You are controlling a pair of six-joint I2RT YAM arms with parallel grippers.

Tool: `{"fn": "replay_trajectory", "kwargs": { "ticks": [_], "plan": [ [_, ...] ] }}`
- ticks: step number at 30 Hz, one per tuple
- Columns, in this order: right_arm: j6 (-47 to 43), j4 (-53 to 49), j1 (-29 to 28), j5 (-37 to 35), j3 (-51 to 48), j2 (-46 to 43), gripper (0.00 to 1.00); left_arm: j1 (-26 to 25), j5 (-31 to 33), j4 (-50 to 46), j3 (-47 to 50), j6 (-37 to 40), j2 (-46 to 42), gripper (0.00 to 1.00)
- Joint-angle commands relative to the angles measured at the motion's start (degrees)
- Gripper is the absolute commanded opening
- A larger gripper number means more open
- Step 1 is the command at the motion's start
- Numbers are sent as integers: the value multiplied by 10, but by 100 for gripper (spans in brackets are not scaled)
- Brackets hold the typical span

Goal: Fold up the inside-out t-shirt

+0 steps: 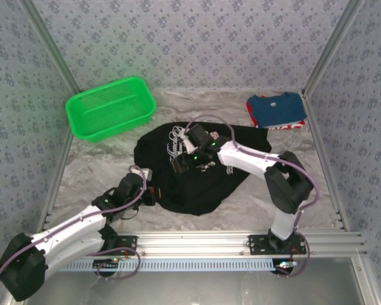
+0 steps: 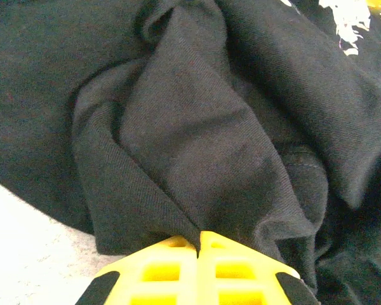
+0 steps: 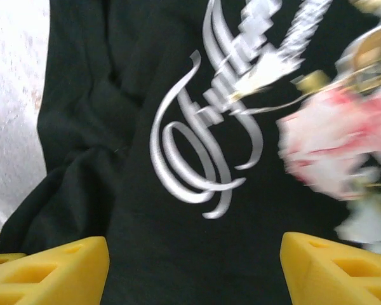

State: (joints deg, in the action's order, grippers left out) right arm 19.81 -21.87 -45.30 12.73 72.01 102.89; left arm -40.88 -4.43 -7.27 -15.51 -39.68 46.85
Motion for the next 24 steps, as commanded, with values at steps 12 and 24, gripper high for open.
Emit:
{"fn": "replay_trajectory", "kwargs": {
  "ticks": [12, 24],
  "plan": [
    [0, 17, 33, -37, -105, -80, 0, 0, 0, -84, -13, 6, -19, 0],
    [3, 146, 94, 130, -198, -163, 0, 31, 98, -72, -126, 57, 11, 61]
  ]
}}
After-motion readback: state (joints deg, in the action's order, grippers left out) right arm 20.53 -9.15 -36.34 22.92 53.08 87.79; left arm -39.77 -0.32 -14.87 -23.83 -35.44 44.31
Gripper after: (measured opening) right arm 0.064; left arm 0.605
